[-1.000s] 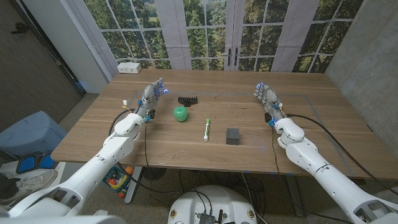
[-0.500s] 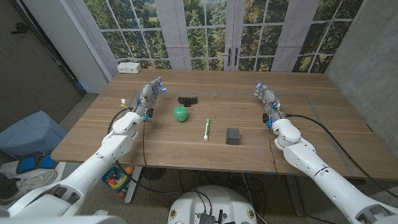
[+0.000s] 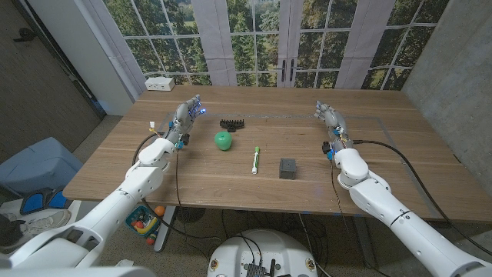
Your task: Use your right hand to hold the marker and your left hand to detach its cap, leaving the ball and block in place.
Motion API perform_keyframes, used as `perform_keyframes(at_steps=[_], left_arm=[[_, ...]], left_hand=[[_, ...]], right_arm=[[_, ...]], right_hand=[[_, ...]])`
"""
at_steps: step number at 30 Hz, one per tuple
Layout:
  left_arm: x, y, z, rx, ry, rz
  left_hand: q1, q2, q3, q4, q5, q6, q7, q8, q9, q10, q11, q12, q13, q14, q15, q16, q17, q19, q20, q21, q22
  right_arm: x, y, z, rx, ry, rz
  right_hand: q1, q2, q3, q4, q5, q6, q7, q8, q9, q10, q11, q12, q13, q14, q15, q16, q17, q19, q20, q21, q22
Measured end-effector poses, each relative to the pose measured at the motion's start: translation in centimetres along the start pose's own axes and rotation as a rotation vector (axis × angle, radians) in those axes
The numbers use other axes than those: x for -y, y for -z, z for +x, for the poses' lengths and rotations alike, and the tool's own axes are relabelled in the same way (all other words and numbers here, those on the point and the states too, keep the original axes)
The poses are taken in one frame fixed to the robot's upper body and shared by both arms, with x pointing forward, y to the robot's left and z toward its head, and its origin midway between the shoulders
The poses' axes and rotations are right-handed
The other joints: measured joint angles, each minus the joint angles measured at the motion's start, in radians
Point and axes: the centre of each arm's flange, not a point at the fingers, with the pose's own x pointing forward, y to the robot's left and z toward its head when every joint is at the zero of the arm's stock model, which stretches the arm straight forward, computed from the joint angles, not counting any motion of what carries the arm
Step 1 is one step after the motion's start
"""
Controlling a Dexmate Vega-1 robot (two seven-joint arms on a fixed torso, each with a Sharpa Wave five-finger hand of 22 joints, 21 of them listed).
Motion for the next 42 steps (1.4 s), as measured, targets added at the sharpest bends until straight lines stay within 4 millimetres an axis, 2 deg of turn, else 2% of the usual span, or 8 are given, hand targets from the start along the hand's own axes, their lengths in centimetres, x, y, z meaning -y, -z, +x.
perform_keyframes(at_steps=[2,21,22,30,42], left_arm=[[0.0,0.0,0.0,0.0,0.002,0.001],[-0.8,0.0,-0.1,0.0,0.01,0.007],[-0.8,0.0,-0.1,0.0,0.01,0.007],[-1.0,-0.1,0.1,0.004,0.016,0.005],[-0.8,-0.1,0.5,0.008,0.026,0.003]], left_hand=[[0.0,0.0,0.0,0.0,0.0,0.0,0.0,0.0,0.0,0.003,0.003,0.0,0.0,0.0,0.0,0.0,0.0,0.0,0.0,0.0,0.0],[0.0,0.0,0.004,-0.004,0.0,0.003,0.004,0.0,0.004,0.003,0.004,0.0,0.0,0.0,0.0,0.0,0.0,0.023,-0.002,-0.008,0.0],[0.0,0.0,0.004,-0.004,0.0,0.003,0.004,0.0,0.005,0.003,0.004,0.0,0.0,0.0,0.0,0.0,0.0,0.023,-0.002,-0.008,0.0],[0.0,0.0,0.004,-0.004,0.0,0.003,0.004,0.0,0.005,0.003,0.004,0.0,0.0,0.005,-0.006,0.0,0.0,0.029,0.004,-0.016,0.0],[0.0,0.0,0.004,-0.004,0.0,0.003,0.004,0.0,0.005,0.003,0.004,0.0,0.0,0.005,-0.005,0.0,0.0,0.034,-0.002,-0.023,0.0]], right_arm=[[-0.2,-0.3,-0.2,0.006,0.002,-0.016],[-2.4,-2.0,-2.2,0.038,0.007,-0.153],[-2.4,-2.0,-2.3,0.037,0.008,-0.161],[-3.4,-2.8,-2.9,0.047,0.006,-0.225],[-4.3,-3.3,-3.6,0.05,0.0,-0.295]], right_hand=[[0.0,0.0,-0.001,-0.007,0.0,0.004,0.004,0.0,0.0,0.004,0.004,0.0,0.0,0.004,-0.004,0.003,0.0,0.007,0.0,0.0,0.0],[0.0,0.0,-0.008,-0.014,0.0,0.015,-0.001,0.007,0.0,0.02,0.002,0.008,0.0,0.016,-0.006,0.018,0.01,0.022,0.0,-0.008,0.005],[-0.009,0.009,-0.008,-0.014,0.0,0.018,-0.004,0.007,0.0,0.022,0.0,0.008,-0.003,0.018,-0.007,0.018,0.01,0.022,0.0,-0.012,0.005],[-0.009,0.009,-0.015,-0.02,0.0,0.025,-0.011,0.007,0.005,0.029,-0.007,0.008,-0.005,0.023,-0.013,0.026,0.019,0.022,0.0,-0.021,0.005],[-0.009,0.009,-0.012,-0.024,0.007,0.03,-0.005,0.007,0.004,0.029,-0.007,0.008,-0.004,0.027,-0.016,0.033,0.028,0.029,-0.007,-0.023,0.005]])
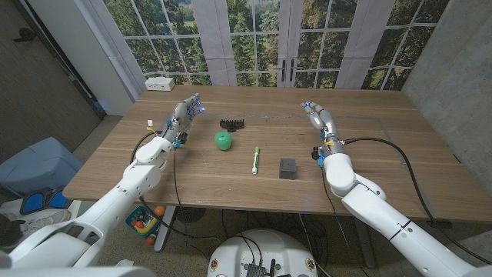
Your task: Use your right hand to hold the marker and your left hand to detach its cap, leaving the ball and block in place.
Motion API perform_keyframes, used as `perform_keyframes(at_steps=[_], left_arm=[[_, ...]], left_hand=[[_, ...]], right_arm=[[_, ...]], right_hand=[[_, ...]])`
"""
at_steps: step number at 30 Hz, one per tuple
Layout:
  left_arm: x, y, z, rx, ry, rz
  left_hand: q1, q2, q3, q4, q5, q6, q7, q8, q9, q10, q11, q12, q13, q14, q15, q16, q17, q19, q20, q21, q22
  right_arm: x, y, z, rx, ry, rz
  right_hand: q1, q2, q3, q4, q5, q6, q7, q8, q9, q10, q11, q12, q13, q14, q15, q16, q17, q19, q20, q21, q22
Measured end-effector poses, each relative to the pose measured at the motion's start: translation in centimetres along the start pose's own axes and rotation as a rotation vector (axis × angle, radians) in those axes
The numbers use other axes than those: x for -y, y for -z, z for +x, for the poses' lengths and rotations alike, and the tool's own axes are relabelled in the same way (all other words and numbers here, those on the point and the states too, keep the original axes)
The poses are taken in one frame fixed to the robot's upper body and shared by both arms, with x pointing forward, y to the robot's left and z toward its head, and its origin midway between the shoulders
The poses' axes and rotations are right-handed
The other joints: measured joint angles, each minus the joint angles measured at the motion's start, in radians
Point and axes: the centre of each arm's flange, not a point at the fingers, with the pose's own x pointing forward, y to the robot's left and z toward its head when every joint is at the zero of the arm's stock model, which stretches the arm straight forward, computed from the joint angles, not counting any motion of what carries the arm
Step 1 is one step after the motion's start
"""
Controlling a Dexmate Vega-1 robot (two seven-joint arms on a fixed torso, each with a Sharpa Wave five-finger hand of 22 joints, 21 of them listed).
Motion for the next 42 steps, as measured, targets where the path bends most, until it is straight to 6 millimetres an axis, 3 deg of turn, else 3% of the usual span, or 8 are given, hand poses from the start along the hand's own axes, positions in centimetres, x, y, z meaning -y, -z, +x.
perform_keyframes(at_steps=[34,42], left_arm=[[0.6,-0.3,0.1,0.022,0.027,-0.005],[0.5,-0.3,0.0,0.029,0.032,-0.009]], left_hand=[[0.0,0.0,0.001,-0.007,0.0,0.003,-0.004,0.0,0.0,0.005,0.005,0.0,0.0,0.005,0.005,0.0,0.0,0.011,0.0,-0.021,0.0],[0.0,0.0,0.001,-0.007,0.0,0.003,-0.004,0.0,0.0,0.005,0.005,0.0,0.0,0.005,0.005,0.0,0.0,0.011,0.0,-0.029,0.0]], right_arm=[[-2.7,-3.0,-3.2,0.013,-0.084,-0.184],[-3.6,-3.5,-4.0,0.005,-0.105,-0.22]], right_hand=[[-0.009,0.009,-0.006,-0.008,0.0,0.007,-0.007,0.0,0.0,0.014,-0.004,0.008,0.008,0.0,0.0,0.02,0.018,0.015,0.015,-0.006,0.004],[-0.009,0.009,-0.009,-0.019,0.0,0.009,-0.016,0.0,0.0,0.014,-0.011,0.008,0.008,0.0,0.0,0.02,0.023,0.018,0.018,-0.01,0.004]])
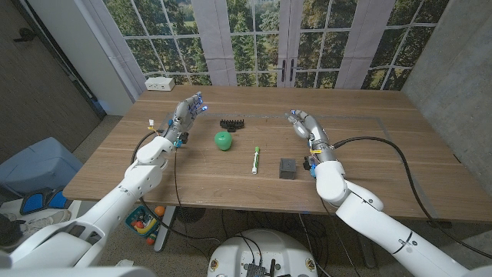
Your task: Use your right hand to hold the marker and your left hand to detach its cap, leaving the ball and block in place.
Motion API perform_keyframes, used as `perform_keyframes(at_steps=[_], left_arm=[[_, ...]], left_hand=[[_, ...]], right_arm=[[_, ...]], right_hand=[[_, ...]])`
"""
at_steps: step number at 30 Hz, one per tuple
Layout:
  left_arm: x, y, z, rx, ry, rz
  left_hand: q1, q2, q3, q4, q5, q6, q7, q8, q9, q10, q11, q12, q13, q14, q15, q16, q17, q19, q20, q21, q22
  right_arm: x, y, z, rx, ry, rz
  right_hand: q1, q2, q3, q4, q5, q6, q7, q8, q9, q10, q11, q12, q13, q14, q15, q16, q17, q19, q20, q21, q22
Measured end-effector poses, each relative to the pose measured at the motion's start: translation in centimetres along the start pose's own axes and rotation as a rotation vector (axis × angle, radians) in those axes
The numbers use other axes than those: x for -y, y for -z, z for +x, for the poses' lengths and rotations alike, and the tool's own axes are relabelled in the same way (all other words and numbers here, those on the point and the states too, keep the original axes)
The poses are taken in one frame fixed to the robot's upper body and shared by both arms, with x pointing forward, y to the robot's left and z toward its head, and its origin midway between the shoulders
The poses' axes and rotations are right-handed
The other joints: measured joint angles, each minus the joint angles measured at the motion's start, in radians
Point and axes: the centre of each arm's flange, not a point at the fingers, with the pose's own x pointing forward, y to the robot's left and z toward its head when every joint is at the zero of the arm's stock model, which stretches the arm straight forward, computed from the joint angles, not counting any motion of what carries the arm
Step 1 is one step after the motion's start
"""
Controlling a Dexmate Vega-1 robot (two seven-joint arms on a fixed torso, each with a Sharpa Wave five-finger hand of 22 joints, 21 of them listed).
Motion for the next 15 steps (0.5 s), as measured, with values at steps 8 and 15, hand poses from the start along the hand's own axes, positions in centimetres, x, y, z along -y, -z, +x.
perform_keyframes(at_steps=[8,15], left_arm=[[-0.1,0.0,-0.1,0.005,0.003,-0.006],[-0.1,0.1,-0.3,0.008,0.006,-0.01]], left_hand=[[0.0,0.0,-0.003,-0.003,0.0,0.0,0.0,0.0,0.0,0.0,0.0,0.0,0.0,0.0,0.0,0.0,0.0,0.0,0.0,-0.004,0.0],[0.0,0.0,-0.003,-0.003,0.0,0.0,0.0,0.0,0.0,0.0,0.0,0.0,0.0,0.0,0.0,0.0,0.0,0.0,0.0,-0.008,0.0]], right_arm=[[-1.1,-0.7,-0.6,-0.004,-0.027,-0.035],[-1.9,-1.2,-0.9,-0.003,-0.044,-0.064]], right_hand=[[0.011,-0.011,0.003,-0.025,0.0,-0.005,-0.005,0.0,0.0,-0.005,-0.016,0.0,0.005,0.0,0.0,0.005,0.0,0.003,0.003,-0.004,0.0],[0.039,-0.02,0.005,-0.047,0.0,-0.011,-0.011,0.0,0.0,-0.007,-0.025,0.0,0.009,0.0,0.0,0.009,0.005,0.011,0.011,-0.004,0.005]])
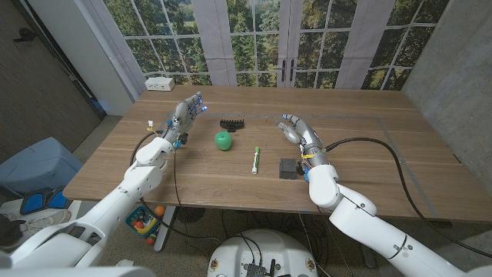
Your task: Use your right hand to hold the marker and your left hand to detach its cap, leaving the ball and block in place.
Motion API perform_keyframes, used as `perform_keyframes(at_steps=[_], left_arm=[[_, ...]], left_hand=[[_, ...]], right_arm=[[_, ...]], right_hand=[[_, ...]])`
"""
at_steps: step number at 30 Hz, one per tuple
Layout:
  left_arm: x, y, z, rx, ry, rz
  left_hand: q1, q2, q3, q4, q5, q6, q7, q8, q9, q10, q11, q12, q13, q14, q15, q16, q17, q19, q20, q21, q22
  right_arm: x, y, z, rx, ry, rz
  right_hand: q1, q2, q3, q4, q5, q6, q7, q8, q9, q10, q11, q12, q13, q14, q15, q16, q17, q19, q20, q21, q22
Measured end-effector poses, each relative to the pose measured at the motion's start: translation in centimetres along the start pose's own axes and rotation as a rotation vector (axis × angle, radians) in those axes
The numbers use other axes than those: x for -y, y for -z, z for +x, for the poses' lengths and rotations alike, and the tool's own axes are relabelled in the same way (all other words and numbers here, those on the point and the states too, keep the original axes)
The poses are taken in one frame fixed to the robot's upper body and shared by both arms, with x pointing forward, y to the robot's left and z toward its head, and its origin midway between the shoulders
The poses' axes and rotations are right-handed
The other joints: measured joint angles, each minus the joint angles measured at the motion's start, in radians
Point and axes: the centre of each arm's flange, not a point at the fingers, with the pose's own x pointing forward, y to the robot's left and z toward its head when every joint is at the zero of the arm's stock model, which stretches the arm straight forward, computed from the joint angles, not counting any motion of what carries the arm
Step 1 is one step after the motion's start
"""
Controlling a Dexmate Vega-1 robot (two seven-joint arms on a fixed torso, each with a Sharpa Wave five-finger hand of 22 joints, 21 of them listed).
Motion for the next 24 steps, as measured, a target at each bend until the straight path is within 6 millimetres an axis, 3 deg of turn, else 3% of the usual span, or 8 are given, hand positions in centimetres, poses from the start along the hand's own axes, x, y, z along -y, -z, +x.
perform_keyframes(at_steps=[9,19,24], left_arm=[[-0.1,0.1,-0.1,0.002,0.004,-0.002],[-0.1,0.1,-0.3,0.006,0.005,-0.007],[-0.1,0.1,-0.4,0.009,0.007,-0.009]], left_hand=[[0.0,0.0,0.0,0.0,0.0,0.0,0.0,0.0,0.0,0.0,0.0,0.0,0.0,0.0,0.0,0.0,0.0,0.005,0.005,-0.008,0.0],[0.0,0.0,0.0,0.0,0.0,0.0,0.0,0.0,0.0,0.0,0.0,0.0,0.0,0.0,0.0,0.0,0.0,0.009,0.002,-0.008,0.0],[0.0,0.0,0.0,0.0,0.0,0.0,0.0,0.0,0.0,0.0,0.0,0.0,0.0,0.0,0.0,0.0,0.0,0.009,0.002,-0.015,0.0]], right_arm=[[-1.2,-0.5,-0.4,0.006,-0.024,-0.051],[-2.2,-1.1,-1.0,0.016,-0.031,-0.112],[-2.7,-1.5,-1.4,0.02,-0.034,-0.148]], right_hand=[[0.023,-0.024,-0.011,-0.016,0.0,0.038,0.007,0.009,0.0,0.024,0.003,0.008,0.005,0.02,-0.002,0.011,0.004,0.011,0.011,0.0,0.0],[0.061,-0.077,-0.03,-0.027,-0.012,0.115,0.007,0.035,0.005,0.09,-0.001,0.039,0.022,0.058,-0.004,0.041,0.018,0.04,0.025,0.0,0.0],[0.083,-0.1,-0.039,-0.029,-0.012,0.146,-0.006,0.048,0.005,0.117,-0.002,0.05,0.029,0.057,-0.004,0.041,0.026,0.043,0.028,0.0,0.0]])
